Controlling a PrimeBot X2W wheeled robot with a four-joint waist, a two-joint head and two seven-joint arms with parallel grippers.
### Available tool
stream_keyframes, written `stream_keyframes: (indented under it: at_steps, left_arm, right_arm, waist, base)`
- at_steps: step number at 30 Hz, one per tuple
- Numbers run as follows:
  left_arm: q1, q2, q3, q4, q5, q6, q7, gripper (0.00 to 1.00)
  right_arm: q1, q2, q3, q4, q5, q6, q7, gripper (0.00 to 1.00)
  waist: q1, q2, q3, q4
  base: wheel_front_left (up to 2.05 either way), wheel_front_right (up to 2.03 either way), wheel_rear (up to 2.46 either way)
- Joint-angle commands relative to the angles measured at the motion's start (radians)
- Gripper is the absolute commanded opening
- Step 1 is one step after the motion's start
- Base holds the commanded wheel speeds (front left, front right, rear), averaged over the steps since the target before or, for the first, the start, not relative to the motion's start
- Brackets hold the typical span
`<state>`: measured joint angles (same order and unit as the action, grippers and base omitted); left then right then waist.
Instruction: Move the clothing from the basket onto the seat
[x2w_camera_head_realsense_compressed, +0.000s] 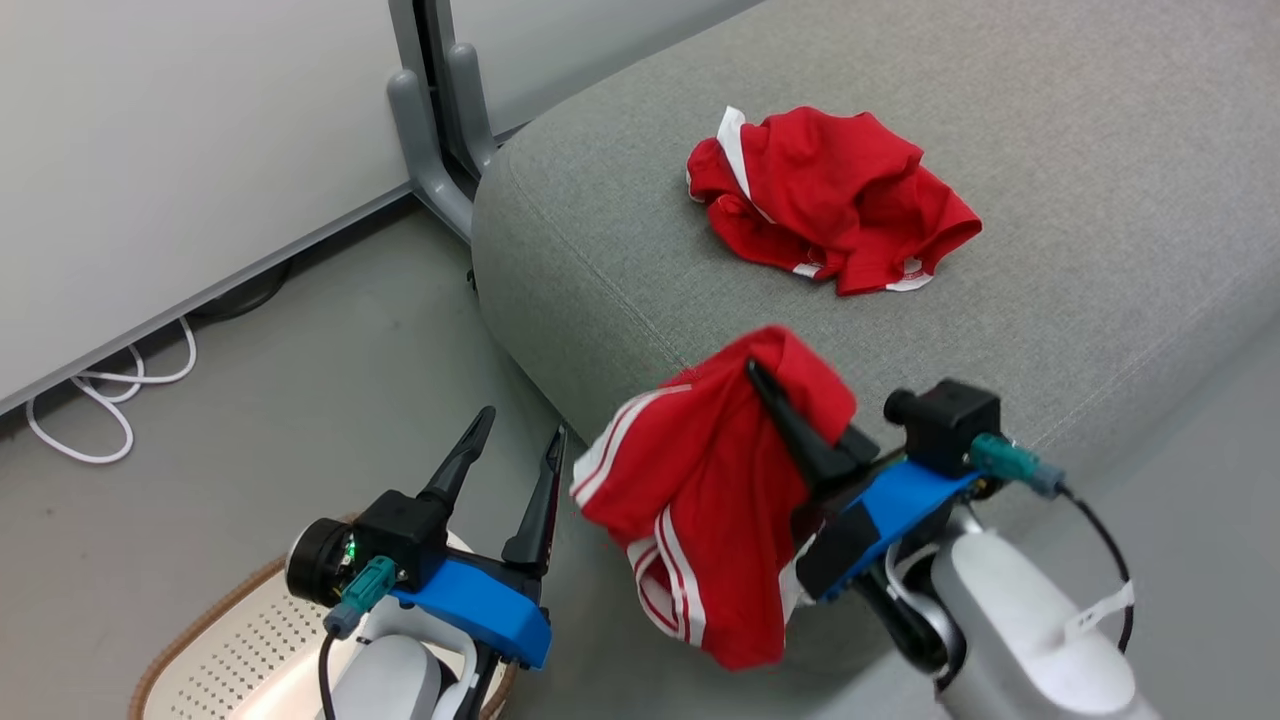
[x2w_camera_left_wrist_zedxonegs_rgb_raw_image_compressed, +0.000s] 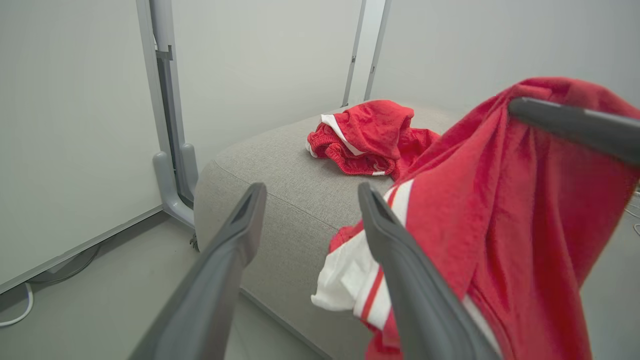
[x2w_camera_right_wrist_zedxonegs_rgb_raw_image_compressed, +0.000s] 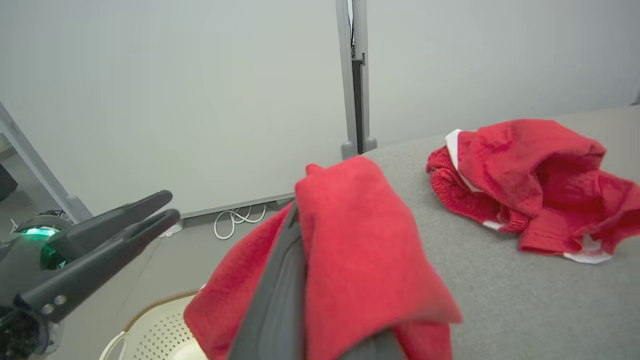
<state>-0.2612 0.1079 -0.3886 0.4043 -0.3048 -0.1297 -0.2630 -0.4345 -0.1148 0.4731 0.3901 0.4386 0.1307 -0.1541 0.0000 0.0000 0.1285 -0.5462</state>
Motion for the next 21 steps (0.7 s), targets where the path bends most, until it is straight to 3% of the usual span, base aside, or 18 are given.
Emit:
stream_keyframes:
  at_steps: [1, 6, 9, 21]
  left_arm:
    - [0.007, 0.007, 0.005, -0.005, 0.005, -0.001, -0.003, 1.00]
    - [-0.030, 0.024, -0.010, -0.022, 0.019, -0.001, -0.003, 1.00]
    - [-0.038, 0.037, 0.005, -0.042, 0.027, 0.000, -0.003, 1.00]
    - [-0.105, 0.120, -0.009, -0.166, 0.063, 0.000, 0.038, 1.00]
  right_arm:
    - [-0.025, -0.008, -0.009, -0.008, -0.004, 0.000, -0.003, 0.00]
    - [-0.156, -0.062, -0.048, -0.027, 0.015, 0.000, 0.020, 0.00]
    - [-0.244, -0.084, -0.071, -0.038, 0.084, 0.000, 0.041, 0.00]
    - [-0.570, -0.292, -0.271, 0.037, 0.261, 0.000, 0.044, 0.00]
  waist:
    - [0.0000, 0.0000, 0.013, 0.003]
    - [0.0000, 0.0000, 0.069, 0.024]
    - [0.0000, 0.0000, 0.103, 0.024]
    - [0.0000, 0.0000, 0.316, 0.051]
  base:
    - [0.00, 0.00, 0.00]
    - [0.00, 0.00, 0.00]
    - [0.00, 0.00, 0.00]
    - [0.00, 0.00, 0.00]
